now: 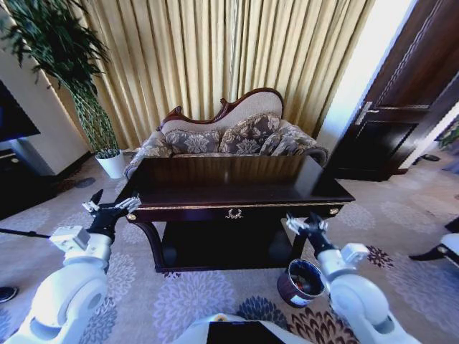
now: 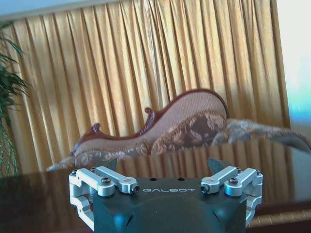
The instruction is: Move to the front of the table and place the trash on the table into the trash bin.
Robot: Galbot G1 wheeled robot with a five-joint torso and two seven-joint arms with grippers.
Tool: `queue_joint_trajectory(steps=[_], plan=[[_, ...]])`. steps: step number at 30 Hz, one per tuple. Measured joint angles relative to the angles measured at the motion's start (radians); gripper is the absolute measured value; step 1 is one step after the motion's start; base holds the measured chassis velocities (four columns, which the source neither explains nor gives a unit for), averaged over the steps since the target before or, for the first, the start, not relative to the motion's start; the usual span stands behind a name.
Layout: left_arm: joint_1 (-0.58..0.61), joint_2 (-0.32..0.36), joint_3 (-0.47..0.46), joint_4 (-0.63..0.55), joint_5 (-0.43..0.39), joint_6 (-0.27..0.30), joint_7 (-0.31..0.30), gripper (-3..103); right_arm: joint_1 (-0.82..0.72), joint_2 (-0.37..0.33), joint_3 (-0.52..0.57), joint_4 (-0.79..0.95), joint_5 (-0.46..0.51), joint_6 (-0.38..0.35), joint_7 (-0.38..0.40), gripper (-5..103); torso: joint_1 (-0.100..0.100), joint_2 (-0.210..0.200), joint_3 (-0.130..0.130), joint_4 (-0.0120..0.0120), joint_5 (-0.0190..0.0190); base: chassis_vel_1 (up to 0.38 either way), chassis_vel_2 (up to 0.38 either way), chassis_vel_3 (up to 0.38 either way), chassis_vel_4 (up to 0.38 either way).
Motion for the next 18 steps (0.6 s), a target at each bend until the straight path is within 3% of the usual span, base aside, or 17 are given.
queue_joint_trajectory(steps=[6,18], plan=[[0.006,-0.005,0.004,0.0,0.0,0.002,0.0,100,-0.001,-0.029,0.024,0.022,0.015,-0.012,0.036,100,0.0,0.0,0.0,-0.0003,0.0003,0.0,0.0,0.0,0.0],[0.013,-0.006,0.021,0.0,0.01,0.005,-0.003,100,0.011,-0.06,0.021,0.01,-0.07,-0.047,0.042,100,0.0,0.0,0.0,-0.0003,0.0003,0.0,0.0,0.0,0.0]])
